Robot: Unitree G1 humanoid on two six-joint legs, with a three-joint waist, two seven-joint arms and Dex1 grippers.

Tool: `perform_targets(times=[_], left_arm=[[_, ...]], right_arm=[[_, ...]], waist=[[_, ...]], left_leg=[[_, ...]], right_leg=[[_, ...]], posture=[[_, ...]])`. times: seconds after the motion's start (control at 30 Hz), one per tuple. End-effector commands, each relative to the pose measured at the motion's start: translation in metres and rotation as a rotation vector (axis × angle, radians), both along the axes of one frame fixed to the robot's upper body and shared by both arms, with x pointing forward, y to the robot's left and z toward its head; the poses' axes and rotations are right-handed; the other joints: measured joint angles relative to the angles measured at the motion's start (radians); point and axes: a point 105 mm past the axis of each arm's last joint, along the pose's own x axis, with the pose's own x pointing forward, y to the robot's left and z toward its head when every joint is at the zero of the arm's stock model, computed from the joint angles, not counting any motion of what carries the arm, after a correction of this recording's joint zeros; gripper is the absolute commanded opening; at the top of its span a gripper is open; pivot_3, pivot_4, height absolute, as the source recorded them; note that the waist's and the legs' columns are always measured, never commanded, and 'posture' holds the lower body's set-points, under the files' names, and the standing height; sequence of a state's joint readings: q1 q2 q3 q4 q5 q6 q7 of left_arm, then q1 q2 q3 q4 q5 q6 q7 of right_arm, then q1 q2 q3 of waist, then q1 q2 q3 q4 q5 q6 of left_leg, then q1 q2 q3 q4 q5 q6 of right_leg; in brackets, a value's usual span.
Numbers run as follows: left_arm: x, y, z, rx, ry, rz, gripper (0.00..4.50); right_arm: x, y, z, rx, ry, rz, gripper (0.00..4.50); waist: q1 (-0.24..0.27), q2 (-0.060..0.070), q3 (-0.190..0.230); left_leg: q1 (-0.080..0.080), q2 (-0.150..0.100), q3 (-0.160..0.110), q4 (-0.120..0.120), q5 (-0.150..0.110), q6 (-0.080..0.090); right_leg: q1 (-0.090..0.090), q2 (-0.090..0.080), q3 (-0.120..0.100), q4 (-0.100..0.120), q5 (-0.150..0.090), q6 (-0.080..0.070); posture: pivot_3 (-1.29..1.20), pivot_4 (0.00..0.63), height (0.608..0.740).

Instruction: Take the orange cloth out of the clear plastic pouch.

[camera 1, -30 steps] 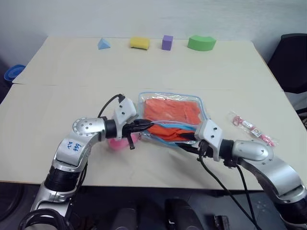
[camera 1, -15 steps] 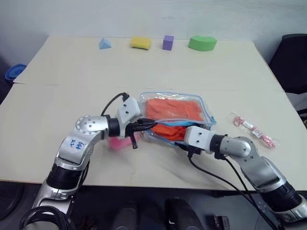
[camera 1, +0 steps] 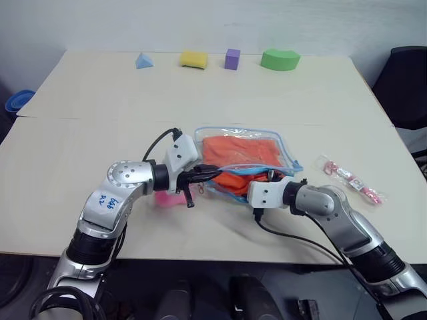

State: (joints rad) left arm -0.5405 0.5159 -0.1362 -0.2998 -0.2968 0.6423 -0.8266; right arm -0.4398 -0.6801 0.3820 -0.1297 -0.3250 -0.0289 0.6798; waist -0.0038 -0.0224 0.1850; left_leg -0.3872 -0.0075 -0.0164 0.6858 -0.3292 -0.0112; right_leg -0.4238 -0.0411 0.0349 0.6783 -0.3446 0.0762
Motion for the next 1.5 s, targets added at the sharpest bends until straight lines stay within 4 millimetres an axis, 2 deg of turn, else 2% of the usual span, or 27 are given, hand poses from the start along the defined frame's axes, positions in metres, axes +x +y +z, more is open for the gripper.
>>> perform_targets(times=[0.03,0.2,0.3,0.43,0.57,0.73,0.9,1.03,1.13,1.23,1.33,1.5], left_arm=[[-0.007,-0.007,0.014,-0.034,-0.047,-0.038,0.00],[-0.006,-0.007,0.016,-0.043,-0.045,-0.035,0.00],[-0.005,-0.006,0.017,-0.045,-0.045,-0.028,0.00],[-0.003,-0.004,0.018,-0.053,-0.040,-0.013,0.00],[0.001,-0.003,0.019,-0.084,-0.018,0.013,0.00],[0.026,-0.003,0.025,-0.223,0.072,0.157,0.00],[0.037,-0.011,0.019,-0.212,0.078,0.201,0.00],[0.044,-0.009,-0.007,-0.012,-0.035,0.220,0.00],[0.054,0.008,-0.027,0.128,-0.109,0.273,0.00],[0.065,0.026,-0.033,0.184,-0.143,0.344,0.00],[0.069,0.043,-0.036,0.213,-0.152,0.389,0.00],[0.052,0.059,-0.040,0.236,-0.116,0.345,0.00]], right_arm=[[0.005,0.008,0.000,-0.025,-0.061,0.021,3.41],[0.019,0.017,-0.006,-0.022,-0.072,0.010,3.41],[0.027,0.016,-0.012,-0.022,-0.049,-0.010,2.82],[0.030,0.014,-0.017,-0.006,-0.011,-0.022,1.46],[0.025,0.013,-0.021,-0.018,0.013,0.000,0.05],[0.007,0.017,-0.022,-0.041,0.013,0.074,0.02],[-0.011,0.021,-0.015,-0.096,-0.051,0.178,0.02],[-0.022,0.017,0.004,-0.087,-0.119,0.238,0.02],[-0.053,0.010,0.020,-0.063,-0.126,0.373,0.02],[-0.075,-0.014,0.011,-0.188,-0.079,0.434,0.02],[-0.090,-0.048,0.002,-0.303,0.006,0.419,0.02],[-0.093,-0.101,0.002,-0.322,0.099,0.224,0.02]], waist=[[-0.001,0.000,0.000],[-0.006,0.000,0.000],[-0.009,0.000,0.000],[-0.013,0.000,0.000],[-0.013,0.000,0.000],[-0.001,0.000,0.000],[-0.001,-0.001,-0.001],[-0.003,-0.001,-0.001],[0.000,-0.001,-0.001],[0.004,-0.001,0.000],[0.006,-0.001,-0.001],[-0.006,-0.001,-0.001]], left_leg=[[0.000,0.000,0.000,0.000,0.000,0.000],[0.000,0.000,0.000,0.000,0.000,-0.001],[0.000,0.000,0.000,0.000,0.001,-0.001],[0.000,0.000,0.000,0.000,0.001,-0.001],[0.000,0.000,0.000,0.000,0.001,-0.001],[0.000,0.000,0.000,0.001,0.001,-0.001],[0.000,0.000,0.000,0.001,0.001,-0.001],[0.001,0.000,0.000,0.001,0.001,-0.002],[0.001,0.000,0.000,0.000,0.001,-0.002],[0.001,-0.001,0.000,0.000,0.001,-0.002],[0.002,-0.001,0.000,0.000,0.000,-0.001],[0.006,0.000,0.002,-0.003,0.000,0.000]], right_leg=[[0.000,0.000,0.000,0.000,0.000,0.000],[0.000,0.000,0.000,0.001,0.000,0.000],[0.000,0.000,0.000,0.001,0.000,0.000],[0.000,0.000,0.000,0.001,0.000,0.000],[0.000,0.000,0.000,0.001,0.000,0.000],[0.000,0.000,0.000,0.001,0.000,0.000],[0.000,0.000,0.000,0.001,0.000,0.000],[0.000,0.000,0.000,0.001,0.000,0.000],[0.000,0.000,0.000,0.001,0.000,0.000],[0.000,0.000,0.000,0.000,0.000,0.000],[0.003,-0.001,0.000,-0.001,0.000,0.000],[0.005,0.001,0.002,-0.001,0.000,0.000]], posture=[[0.00,0.150,0.740],[0.00,0.150,0.740],[0.00,0.150,0.740],[0.00,0.150,0.740],[0.00,0.150,0.740],[0.00,0.150,0.740],[0.00,0.150,0.740],[0.00,0.150,0.740],[0.00,0.150,0.740],[0.00,0.150,0.740],[0.00,0.150,0.740],[0.00,0.150,0.740]])
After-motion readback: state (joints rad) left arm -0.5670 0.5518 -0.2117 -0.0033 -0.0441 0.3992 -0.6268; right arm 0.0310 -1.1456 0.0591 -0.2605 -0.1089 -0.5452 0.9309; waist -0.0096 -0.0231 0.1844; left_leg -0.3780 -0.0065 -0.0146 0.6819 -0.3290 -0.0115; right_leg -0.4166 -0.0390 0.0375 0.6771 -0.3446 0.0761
